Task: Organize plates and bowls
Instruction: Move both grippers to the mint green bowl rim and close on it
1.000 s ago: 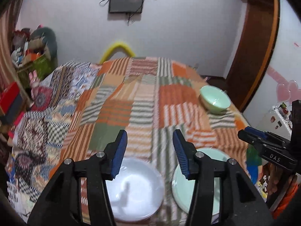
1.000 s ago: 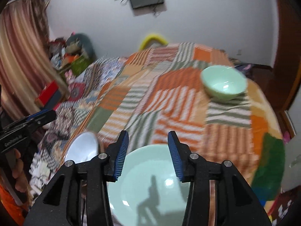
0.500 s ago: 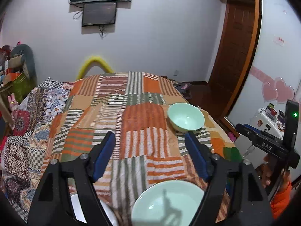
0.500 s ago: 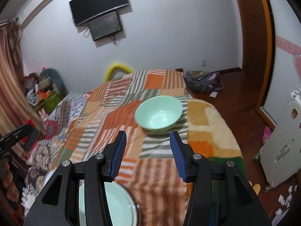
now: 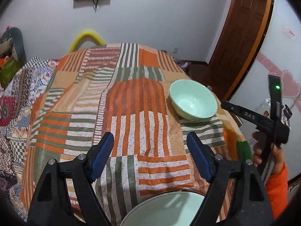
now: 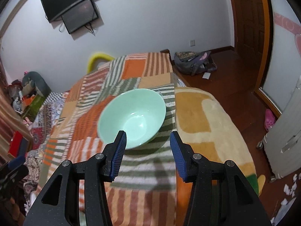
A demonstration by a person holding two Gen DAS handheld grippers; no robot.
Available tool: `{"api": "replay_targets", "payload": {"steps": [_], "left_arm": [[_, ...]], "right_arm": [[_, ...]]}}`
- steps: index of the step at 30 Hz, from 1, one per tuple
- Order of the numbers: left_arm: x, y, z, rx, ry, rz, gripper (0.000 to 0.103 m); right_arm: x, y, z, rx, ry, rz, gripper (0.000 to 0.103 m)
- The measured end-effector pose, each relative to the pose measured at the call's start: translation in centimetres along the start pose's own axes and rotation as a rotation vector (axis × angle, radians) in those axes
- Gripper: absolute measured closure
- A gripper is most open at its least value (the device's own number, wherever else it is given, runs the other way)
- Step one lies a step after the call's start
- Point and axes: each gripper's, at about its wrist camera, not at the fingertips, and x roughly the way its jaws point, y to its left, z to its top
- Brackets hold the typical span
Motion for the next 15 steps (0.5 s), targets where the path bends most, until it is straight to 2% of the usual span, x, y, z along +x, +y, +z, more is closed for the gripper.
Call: {"api": "replay_targets", "payload": {"steps": [2,7,10,15], "left_arm": [[0.9,0.2,0.0,-0.006,0.013,-0.005,0.023],[2.6,0.3,0.0,0.0,0.027,-0.006,0.023],[3.2,0.1,0.0,0.005,0.035,-0.008,0.023],[4.2,-0.2,0.0,0.002,0.047,-0.008,0.023]], "right_arm": [[1.6,-0.6,0.3,0.016,0.029,-0.007,0.059],[4.1,-1.6,0.6,0.054,0.081,0.008,0.068],[5.1,-1.5,0.8,0.044,0.105,0.007,0.079],[5.3,-1.2,0.4,-0.012,0.113,-0.011,0.082]]}}
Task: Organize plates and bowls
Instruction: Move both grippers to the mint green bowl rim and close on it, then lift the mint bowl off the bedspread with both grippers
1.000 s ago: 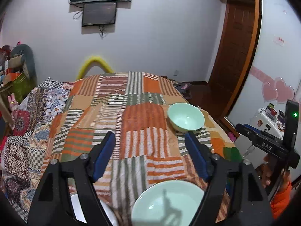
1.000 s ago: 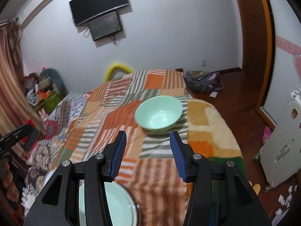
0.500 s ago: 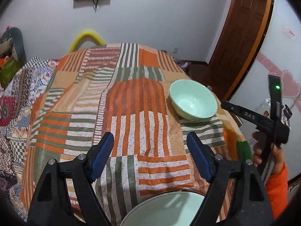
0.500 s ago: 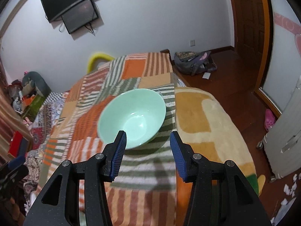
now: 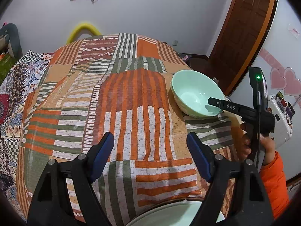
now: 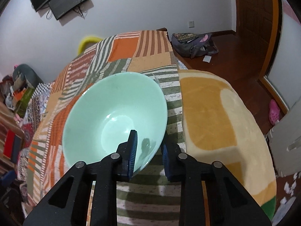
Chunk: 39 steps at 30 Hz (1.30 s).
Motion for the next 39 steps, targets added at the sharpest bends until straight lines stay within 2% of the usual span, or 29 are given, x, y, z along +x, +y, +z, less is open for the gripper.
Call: {"api": "replay_targets", "payload": {"steps": [7,15,22,27,28,29,32,39], "left_arm": [[1.4,-0.6,0.0,0.0,0.016,0.014,0.023],[3.7,-0.3,0.2,-0.033,0.05,0.019,0.025],[6.5,0.2,0.2,-0.063,0.127,-0.016,0.058],[7.3,-0.6,0.1,-0.033,0.116,-0.011,0.076],[7.5,-0.9,0.2,-0.018,0.121,-0.033,0.087],[7.6,-1.1,0.2,-0.01,0.132,-0.046,0.088],[7.7,-1.8,0.1,0.028,0.131,-0.021,0.088],[6.5,-2.1,-0.3,0.018,0.136,-0.038,0.088]], "right_arm": [[-0.6,1.3,-1.1,-0.096,0.037,0.072,0.082],[-1.7,3.4,-4.2,-0.192,0.084,0.158,0.082],[-1.8,3.5,-4.7,-0.187,0.099,0.216,0.082],[-1.4,3.5,-4.7,-0.156,0.101,0.216,0.082],[-1.3,3.4,-4.6,-0.143,0.09,0.201,0.082],[-1.4,3.4,-4.6,-0.13,0.077,0.189,0.082],[-2.0,3.3,-4.5,-0.104,0.059,0.18,0.082],[-2.9,3.8,-4.2,-0.095,0.033,0.144,0.082]]}}
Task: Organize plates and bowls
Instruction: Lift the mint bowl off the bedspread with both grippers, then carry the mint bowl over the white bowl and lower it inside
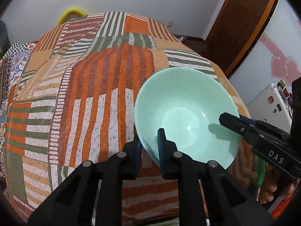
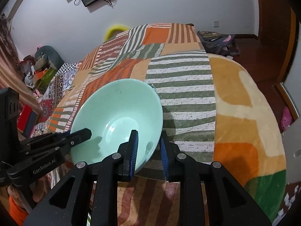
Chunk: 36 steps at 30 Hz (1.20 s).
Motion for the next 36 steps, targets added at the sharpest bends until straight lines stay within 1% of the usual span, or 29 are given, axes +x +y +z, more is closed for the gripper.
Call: {"api": "replay_targets", "payload": {"steps": [8,14,19,24,29,36], "left_arm": [[-4.6,-0.3,-0.7,0.006,-0.063,-0.002,0.088],[-8.7,-0.5,-1.7,0.017,-0.115,0.002,0.088],[-12.3,-0.5,-2.9,0.021,-0.159,-0.005,0.087],[-15.8,-0.5,-4.6,0.044,-0.212,0.012,0.087],[-18.9,0.6,-6.4,0.045,-0.245,0.013,0.087],[-22.1,2.9,-9.1,0.023,-0.275,0.026,0.087]], "right_arm": [[-2.9,1.6,-0.2,-0.024,-0.044,0.009,0.082],[-5.7,3.7,-0.6,-0.04,-0.095,0.022,0.082],[-7.5,5.2,-1.0,-0.055,-0.129,0.034,0.082],[-9.2,7.1,-1.6,-0.072,-0.16,0.052,0.082],[-10.0,8.7,-2.5,-0.082,-0.182,0.072,0.082],[-10.4,12.0,-3.9,-0.114,-0.199,0.098,0.082]]}}
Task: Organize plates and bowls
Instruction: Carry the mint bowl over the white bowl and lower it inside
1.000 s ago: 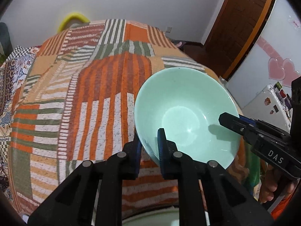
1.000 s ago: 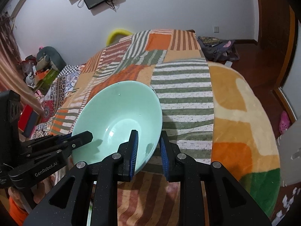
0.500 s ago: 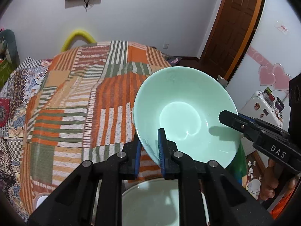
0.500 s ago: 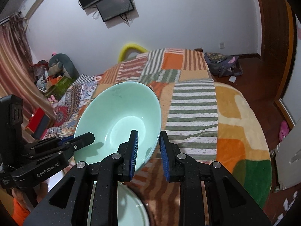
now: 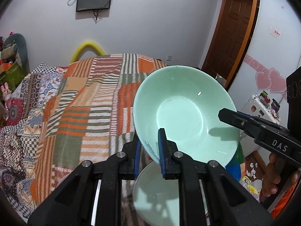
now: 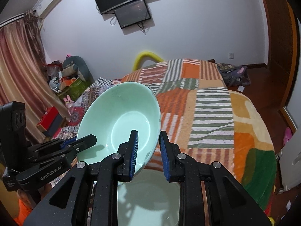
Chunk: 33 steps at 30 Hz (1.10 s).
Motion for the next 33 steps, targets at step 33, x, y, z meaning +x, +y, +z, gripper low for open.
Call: {"api": "replay_targets", "payload": {"steps": [33], "left_arm": [[-5.6,11.9,-10.3,-0.226,0.065,0.144,0.087]], "right_arm": [[6.2,11.7,-6.8,-0.124,0.179,0.125,0.081]]}}
